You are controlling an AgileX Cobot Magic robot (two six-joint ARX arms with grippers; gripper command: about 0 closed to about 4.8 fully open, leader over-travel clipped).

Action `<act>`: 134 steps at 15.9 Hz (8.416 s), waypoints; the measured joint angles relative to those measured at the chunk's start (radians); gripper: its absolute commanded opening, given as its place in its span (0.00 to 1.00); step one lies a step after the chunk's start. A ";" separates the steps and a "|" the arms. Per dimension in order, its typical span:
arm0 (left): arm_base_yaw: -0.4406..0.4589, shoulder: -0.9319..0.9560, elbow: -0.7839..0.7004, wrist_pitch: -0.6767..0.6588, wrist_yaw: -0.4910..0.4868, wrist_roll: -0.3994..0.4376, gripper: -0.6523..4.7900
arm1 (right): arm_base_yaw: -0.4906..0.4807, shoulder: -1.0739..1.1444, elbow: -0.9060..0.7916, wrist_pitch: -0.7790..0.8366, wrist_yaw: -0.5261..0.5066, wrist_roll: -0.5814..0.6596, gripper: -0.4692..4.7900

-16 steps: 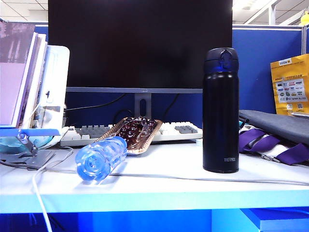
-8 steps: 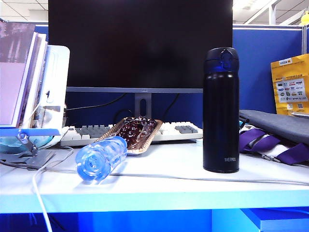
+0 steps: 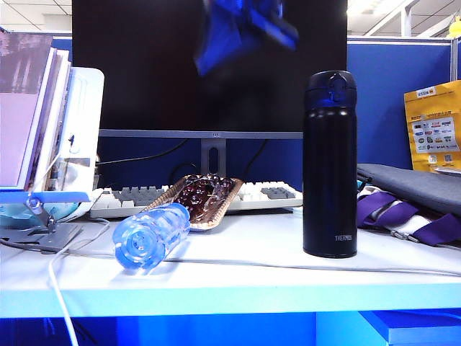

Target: Pick up the mineral water bottle and place it vertically to the right of the black thermos cup.

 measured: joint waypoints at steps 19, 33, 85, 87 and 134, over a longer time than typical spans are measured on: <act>0.000 0.000 0.000 0.000 0.000 0.000 0.11 | -0.043 0.427 0.215 -0.074 -0.271 0.224 1.00; 0.000 0.000 0.000 0.000 0.000 0.000 0.11 | -0.092 0.544 0.216 0.105 -0.377 0.286 1.00; 0.000 0.000 0.000 0.000 0.000 0.000 0.11 | 0.062 0.718 0.504 -0.219 -0.124 -0.204 0.48; 0.000 0.000 0.000 0.000 0.000 0.000 0.11 | 0.061 0.718 0.505 -0.219 -0.124 -0.204 0.48; 0.000 0.000 0.000 0.000 0.000 0.000 0.11 | -0.058 -0.934 -0.327 0.375 0.359 -0.631 0.49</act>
